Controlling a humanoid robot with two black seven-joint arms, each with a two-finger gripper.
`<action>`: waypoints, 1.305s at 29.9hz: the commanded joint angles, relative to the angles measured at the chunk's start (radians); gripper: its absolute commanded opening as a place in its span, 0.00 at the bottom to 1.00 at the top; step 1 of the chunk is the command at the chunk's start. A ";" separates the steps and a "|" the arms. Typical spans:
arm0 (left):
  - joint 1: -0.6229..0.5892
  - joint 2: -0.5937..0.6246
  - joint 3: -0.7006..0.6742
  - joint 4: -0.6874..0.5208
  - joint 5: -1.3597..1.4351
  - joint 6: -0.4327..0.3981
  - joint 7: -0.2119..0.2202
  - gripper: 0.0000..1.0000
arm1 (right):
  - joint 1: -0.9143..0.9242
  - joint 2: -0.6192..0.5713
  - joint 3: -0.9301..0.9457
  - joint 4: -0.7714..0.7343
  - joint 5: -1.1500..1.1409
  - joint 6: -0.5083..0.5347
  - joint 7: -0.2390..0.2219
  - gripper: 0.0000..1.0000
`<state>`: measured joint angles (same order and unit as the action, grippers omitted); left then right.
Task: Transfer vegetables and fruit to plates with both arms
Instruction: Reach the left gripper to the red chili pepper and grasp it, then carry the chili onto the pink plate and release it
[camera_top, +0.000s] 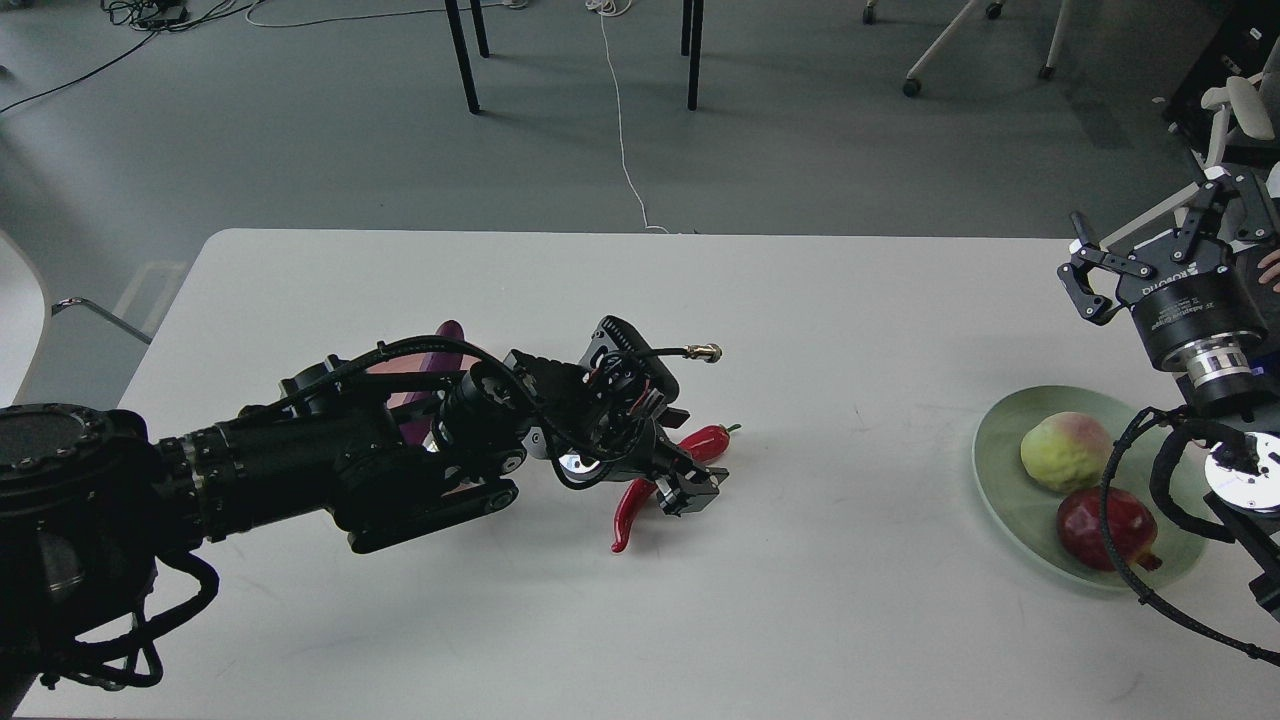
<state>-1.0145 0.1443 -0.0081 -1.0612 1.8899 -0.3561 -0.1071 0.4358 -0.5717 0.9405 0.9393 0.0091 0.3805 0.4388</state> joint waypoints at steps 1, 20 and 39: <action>0.005 -0.005 0.005 0.013 0.005 0.000 0.000 0.66 | 0.001 0.000 0.000 0.001 0.000 0.000 0.000 0.98; 0.011 0.104 -0.032 -0.055 0.029 0.002 -0.011 0.15 | 0.001 0.000 0.008 -0.008 0.000 0.000 0.000 0.98; 0.025 0.590 -0.044 -0.275 0.009 0.016 -0.023 0.19 | 0.024 0.001 0.008 -0.007 0.000 -0.002 -0.002 0.98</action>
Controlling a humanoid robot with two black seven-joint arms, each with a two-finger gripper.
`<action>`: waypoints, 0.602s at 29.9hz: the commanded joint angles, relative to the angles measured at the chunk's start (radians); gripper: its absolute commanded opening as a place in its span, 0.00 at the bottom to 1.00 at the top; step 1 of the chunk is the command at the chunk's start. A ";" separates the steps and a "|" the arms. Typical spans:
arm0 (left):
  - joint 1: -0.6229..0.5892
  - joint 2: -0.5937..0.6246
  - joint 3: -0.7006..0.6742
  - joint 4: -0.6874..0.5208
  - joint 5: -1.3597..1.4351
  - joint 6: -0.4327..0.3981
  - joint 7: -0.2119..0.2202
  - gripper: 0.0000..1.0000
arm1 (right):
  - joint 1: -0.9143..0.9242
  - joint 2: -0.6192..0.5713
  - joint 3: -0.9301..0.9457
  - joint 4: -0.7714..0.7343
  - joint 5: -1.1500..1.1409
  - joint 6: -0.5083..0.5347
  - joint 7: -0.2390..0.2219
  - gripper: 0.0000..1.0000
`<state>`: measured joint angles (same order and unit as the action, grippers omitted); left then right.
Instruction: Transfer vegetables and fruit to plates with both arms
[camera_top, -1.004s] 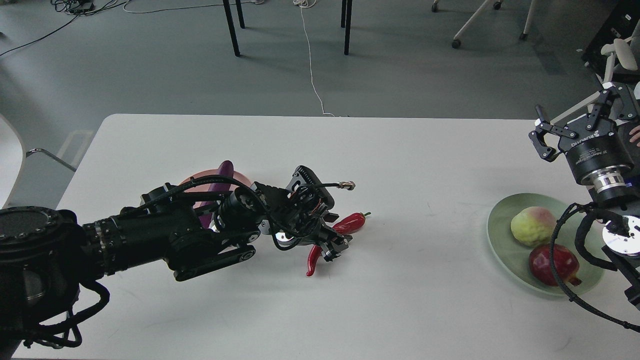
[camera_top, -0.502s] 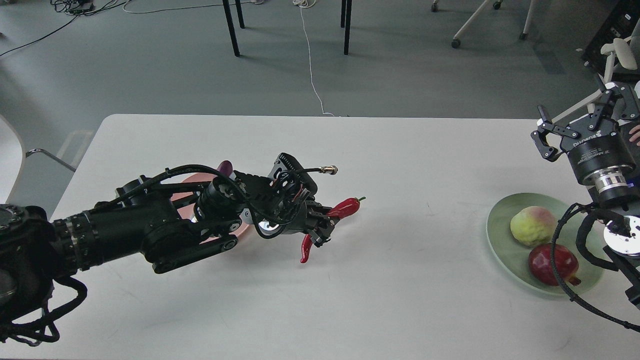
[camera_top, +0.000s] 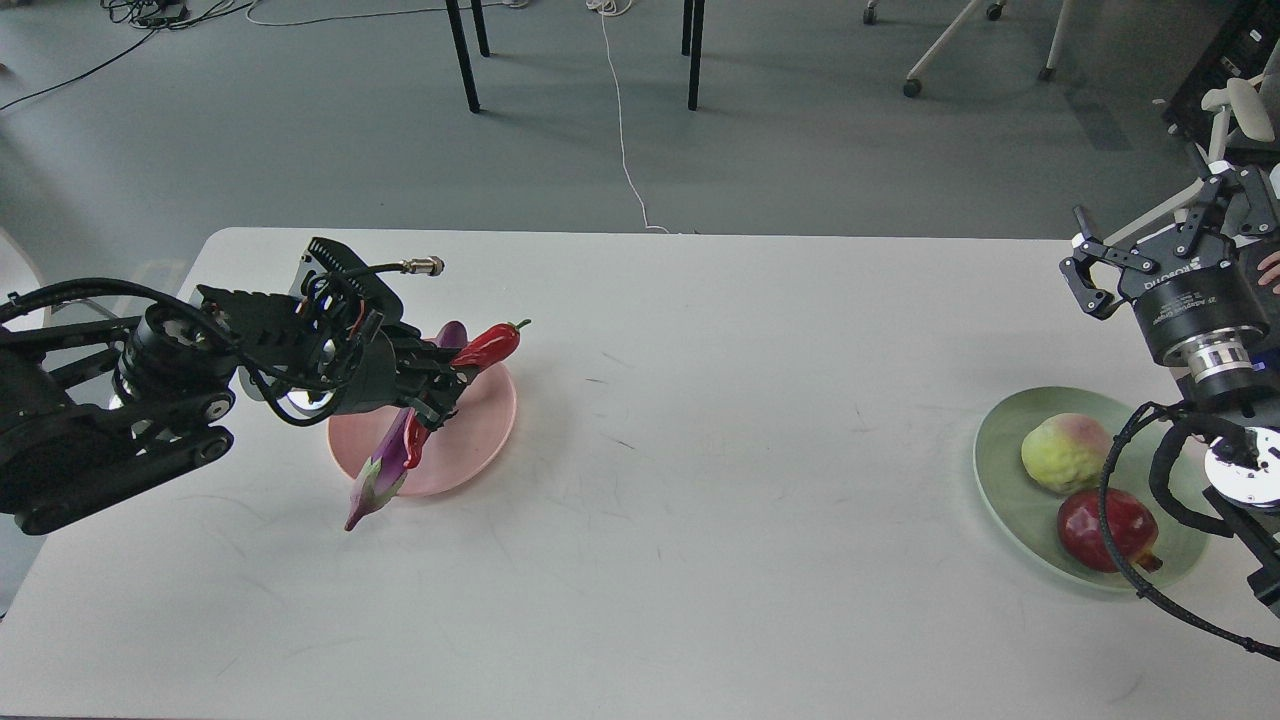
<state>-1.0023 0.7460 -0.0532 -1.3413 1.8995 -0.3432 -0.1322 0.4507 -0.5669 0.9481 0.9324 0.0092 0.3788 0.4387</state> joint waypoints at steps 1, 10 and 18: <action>0.017 -0.017 0.001 0.007 0.001 0.003 0.002 0.20 | 0.009 -0.005 0.000 -0.001 0.000 0.000 -0.001 0.98; 0.073 -0.042 0.004 0.076 0.003 0.015 -0.001 0.38 | 0.014 -0.004 0.001 -0.009 0.000 0.000 0.000 0.98; 0.073 -0.046 -0.013 0.086 -0.007 0.070 -0.004 0.79 | 0.013 -0.004 0.018 -0.009 0.002 0.002 0.000 0.98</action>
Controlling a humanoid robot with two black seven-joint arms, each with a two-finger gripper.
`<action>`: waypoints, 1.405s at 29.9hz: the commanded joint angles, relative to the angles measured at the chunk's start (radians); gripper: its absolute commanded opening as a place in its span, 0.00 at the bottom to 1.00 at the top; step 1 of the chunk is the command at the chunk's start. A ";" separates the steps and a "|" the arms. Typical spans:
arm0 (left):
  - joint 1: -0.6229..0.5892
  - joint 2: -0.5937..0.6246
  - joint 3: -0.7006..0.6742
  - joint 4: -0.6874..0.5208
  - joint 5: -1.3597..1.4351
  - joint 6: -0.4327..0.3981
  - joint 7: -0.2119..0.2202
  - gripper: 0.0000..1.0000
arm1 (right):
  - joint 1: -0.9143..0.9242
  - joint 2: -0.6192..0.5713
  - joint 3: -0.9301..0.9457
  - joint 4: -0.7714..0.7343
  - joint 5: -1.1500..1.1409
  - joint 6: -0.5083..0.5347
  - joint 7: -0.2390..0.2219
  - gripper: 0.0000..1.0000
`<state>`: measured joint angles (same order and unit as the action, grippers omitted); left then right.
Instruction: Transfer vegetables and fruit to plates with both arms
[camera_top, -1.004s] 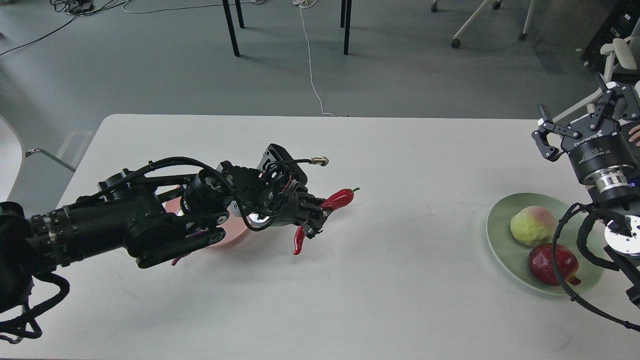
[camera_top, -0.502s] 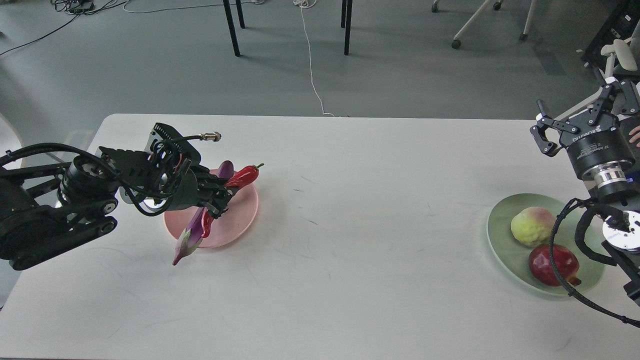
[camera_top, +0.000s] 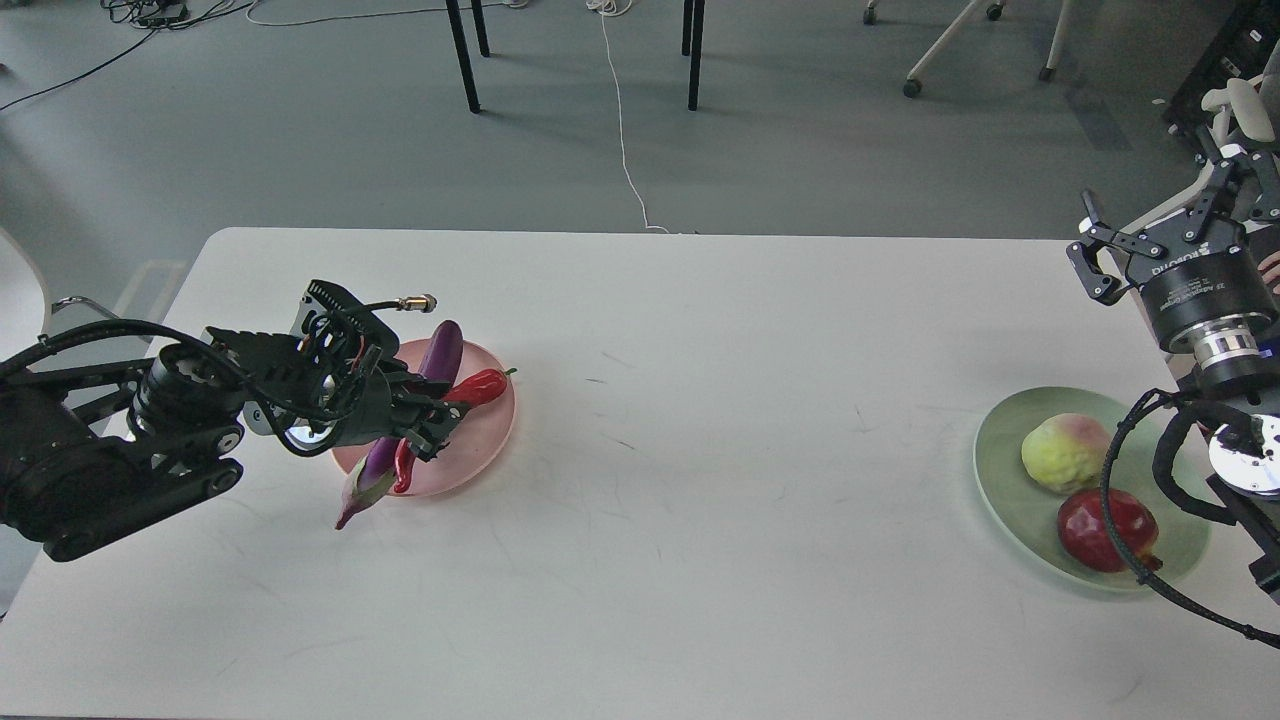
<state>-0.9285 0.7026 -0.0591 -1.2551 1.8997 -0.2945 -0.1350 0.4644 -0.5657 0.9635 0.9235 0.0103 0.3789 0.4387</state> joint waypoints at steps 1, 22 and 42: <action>-0.004 -0.006 -0.007 0.000 -0.013 0.034 -0.001 0.82 | 0.000 -0.006 0.007 0.000 -0.001 0.003 0.000 0.98; -0.010 -0.195 -0.321 0.319 -1.084 0.135 -0.081 0.98 | 0.100 -0.011 0.018 -0.067 -0.003 -0.057 -0.011 0.99; 0.011 -0.386 -0.682 0.611 -2.084 0.045 -0.210 0.98 | 0.097 0.066 0.064 -0.072 0.079 -0.044 -0.035 0.99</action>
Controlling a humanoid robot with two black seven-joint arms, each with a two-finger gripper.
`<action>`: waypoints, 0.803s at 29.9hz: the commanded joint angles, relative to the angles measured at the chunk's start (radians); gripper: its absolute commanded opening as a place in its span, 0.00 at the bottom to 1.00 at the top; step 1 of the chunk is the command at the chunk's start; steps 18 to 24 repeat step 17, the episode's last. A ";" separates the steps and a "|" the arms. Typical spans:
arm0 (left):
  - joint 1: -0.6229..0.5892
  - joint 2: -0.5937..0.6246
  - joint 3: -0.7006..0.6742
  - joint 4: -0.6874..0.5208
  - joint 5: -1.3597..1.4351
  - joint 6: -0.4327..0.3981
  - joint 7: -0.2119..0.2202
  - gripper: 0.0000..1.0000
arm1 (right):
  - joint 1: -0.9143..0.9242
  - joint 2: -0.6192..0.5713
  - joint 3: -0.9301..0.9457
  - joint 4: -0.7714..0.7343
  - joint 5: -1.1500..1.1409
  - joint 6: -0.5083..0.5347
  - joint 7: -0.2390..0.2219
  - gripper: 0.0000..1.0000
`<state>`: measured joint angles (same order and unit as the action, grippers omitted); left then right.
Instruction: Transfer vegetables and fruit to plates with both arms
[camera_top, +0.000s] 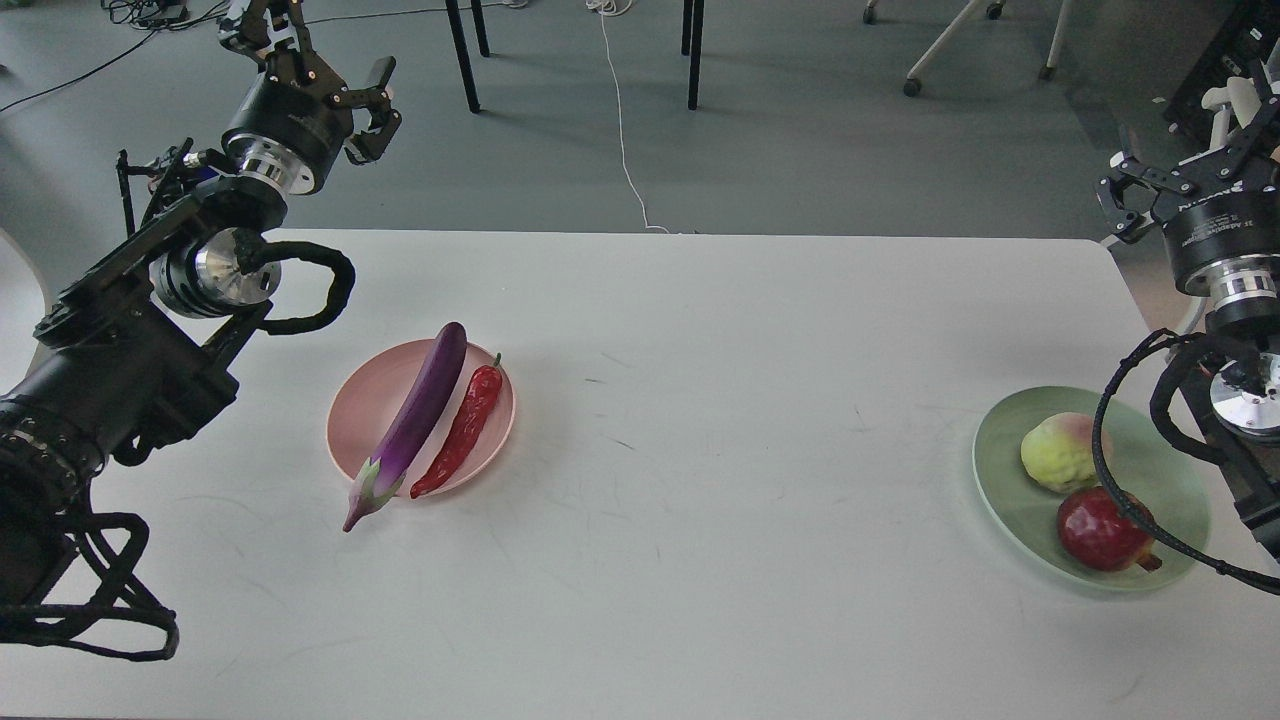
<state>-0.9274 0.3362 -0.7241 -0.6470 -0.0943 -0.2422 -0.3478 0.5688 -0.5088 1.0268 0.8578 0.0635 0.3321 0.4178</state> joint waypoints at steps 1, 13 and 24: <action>0.012 -0.035 -0.020 0.007 -0.102 -0.009 0.003 0.98 | -0.012 0.013 -0.002 -0.008 0.035 0.004 -0.025 0.99; 0.093 -0.088 -0.083 0.064 -0.113 -0.117 0.021 0.98 | -0.001 0.096 -0.004 0.000 0.044 0.008 -0.034 0.99; 0.102 -0.080 -0.084 0.064 -0.111 -0.121 0.032 0.98 | -0.007 0.092 -0.004 0.001 0.042 0.042 -0.036 0.99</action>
